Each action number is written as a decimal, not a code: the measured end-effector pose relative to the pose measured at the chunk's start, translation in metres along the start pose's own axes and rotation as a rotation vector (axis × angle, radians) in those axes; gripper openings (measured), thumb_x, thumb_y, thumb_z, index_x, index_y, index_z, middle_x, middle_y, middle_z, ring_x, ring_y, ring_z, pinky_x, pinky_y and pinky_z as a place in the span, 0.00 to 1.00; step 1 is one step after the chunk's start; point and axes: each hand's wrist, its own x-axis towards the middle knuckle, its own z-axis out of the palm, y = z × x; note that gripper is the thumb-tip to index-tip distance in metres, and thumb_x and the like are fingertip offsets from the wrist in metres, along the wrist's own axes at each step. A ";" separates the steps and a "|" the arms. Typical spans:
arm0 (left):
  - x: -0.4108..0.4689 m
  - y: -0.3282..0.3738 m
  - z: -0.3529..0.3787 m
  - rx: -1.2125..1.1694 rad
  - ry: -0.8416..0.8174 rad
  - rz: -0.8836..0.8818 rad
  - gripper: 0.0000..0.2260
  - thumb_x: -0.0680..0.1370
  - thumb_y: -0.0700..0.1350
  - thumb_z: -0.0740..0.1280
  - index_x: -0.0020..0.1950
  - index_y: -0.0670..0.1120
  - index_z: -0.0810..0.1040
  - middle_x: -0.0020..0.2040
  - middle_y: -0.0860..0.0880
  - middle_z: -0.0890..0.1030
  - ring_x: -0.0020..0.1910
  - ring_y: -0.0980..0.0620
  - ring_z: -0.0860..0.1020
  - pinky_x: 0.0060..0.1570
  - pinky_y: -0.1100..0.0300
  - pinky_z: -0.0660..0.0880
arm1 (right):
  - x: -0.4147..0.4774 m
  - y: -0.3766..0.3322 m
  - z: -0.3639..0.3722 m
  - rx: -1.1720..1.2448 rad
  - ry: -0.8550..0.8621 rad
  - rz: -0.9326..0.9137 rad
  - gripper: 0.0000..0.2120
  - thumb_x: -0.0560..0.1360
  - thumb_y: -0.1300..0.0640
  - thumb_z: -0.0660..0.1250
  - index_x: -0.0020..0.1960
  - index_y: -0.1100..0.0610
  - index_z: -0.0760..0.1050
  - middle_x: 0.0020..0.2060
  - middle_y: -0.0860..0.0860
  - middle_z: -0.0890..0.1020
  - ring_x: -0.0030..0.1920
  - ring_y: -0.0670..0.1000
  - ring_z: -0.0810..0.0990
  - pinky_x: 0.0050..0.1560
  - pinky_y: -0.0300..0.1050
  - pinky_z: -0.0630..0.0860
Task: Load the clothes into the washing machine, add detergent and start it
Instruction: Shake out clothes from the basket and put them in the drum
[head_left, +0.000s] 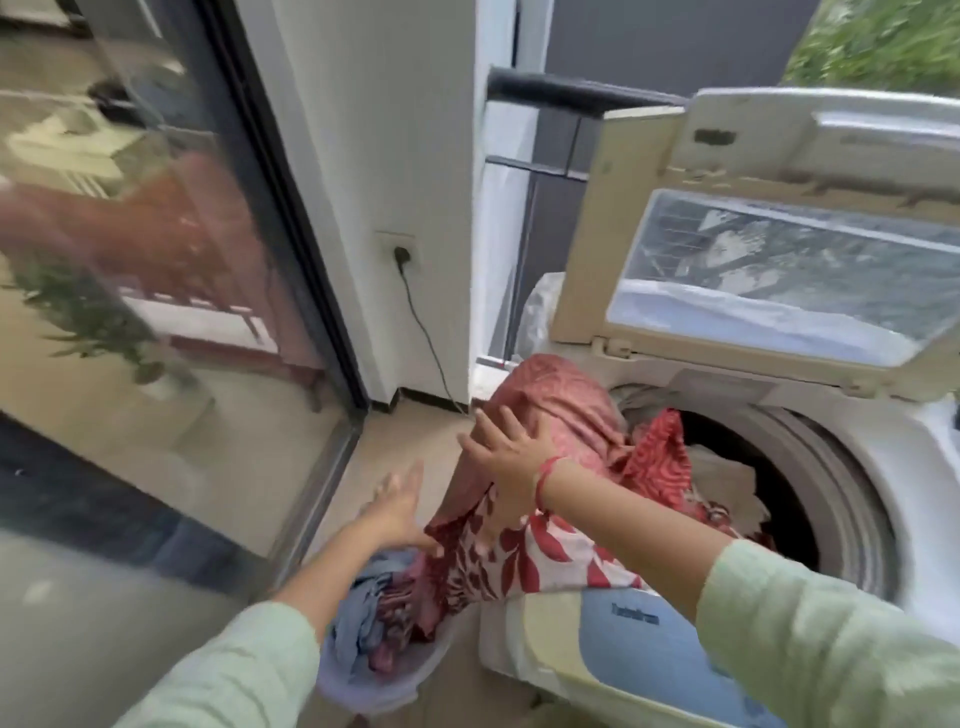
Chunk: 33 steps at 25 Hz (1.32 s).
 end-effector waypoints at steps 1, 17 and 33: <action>0.002 -0.002 0.015 0.017 -0.037 0.023 0.60 0.62 0.58 0.78 0.76 0.50 0.37 0.77 0.42 0.42 0.76 0.40 0.46 0.72 0.44 0.55 | 0.011 -0.009 0.006 -0.105 -0.100 0.050 0.54 0.62 0.31 0.69 0.77 0.48 0.44 0.77 0.54 0.46 0.75 0.62 0.45 0.67 0.76 0.41; -0.057 0.196 -0.053 -0.760 0.997 0.583 0.10 0.70 0.39 0.68 0.47 0.51 0.76 0.40 0.55 0.80 0.40 0.57 0.77 0.38 0.63 0.72 | -0.177 0.180 -0.004 0.465 1.231 0.317 0.09 0.69 0.69 0.60 0.48 0.63 0.73 0.44 0.60 0.76 0.43 0.58 0.75 0.43 0.46 0.66; 0.032 0.010 -0.004 -0.003 0.001 0.083 0.56 0.63 0.58 0.75 0.77 0.51 0.40 0.77 0.45 0.46 0.76 0.43 0.49 0.72 0.44 0.56 | -0.005 0.046 -0.021 0.315 0.283 0.078 0.49 0.63 0.27 0.63 0.75 0.51 0.56 0.76 0.53 0.53 0.75 0.55 0.53 0.73 0.63 0.49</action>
